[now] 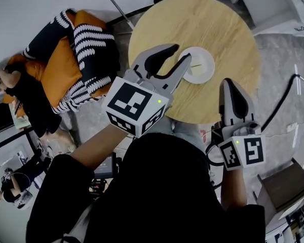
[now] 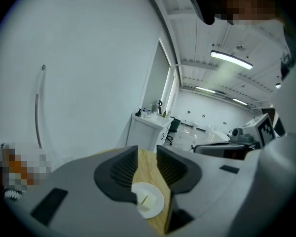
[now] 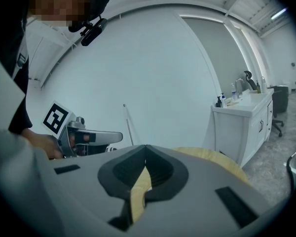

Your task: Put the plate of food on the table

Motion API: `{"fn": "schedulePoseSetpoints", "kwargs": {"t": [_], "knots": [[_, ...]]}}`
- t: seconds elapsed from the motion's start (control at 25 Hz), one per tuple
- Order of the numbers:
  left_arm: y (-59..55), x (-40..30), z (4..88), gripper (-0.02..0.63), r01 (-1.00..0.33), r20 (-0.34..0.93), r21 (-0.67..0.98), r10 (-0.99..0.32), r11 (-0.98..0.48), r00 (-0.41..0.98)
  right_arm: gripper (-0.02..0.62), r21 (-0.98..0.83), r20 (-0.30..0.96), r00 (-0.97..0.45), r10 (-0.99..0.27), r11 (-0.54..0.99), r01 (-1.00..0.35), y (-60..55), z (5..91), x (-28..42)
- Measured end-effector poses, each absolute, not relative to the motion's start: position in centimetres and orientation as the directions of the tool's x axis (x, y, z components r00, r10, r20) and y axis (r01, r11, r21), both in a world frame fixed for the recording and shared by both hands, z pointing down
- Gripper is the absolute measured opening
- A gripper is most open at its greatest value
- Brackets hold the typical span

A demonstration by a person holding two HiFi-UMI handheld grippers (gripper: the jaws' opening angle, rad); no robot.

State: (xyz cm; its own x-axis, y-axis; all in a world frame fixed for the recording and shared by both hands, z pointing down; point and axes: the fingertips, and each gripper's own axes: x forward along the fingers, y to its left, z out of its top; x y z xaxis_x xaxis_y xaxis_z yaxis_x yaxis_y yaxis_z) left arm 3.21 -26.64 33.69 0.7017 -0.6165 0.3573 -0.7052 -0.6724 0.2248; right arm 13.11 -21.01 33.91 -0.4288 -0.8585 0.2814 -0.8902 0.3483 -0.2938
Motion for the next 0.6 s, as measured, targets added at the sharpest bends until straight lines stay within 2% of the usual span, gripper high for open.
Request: {"fn": "schedulePoseSetpoints", "kwargs": {"t": [0.6], "knots": [[-25.6,1.5,26.4,0.126,-0.705,0.224,0.188,-0.670,-0.683,0.708,0.008,-0.242,0.217,-0.421,-0.881,0.369,-0.897,-20.3,29.6,12.0]]}}
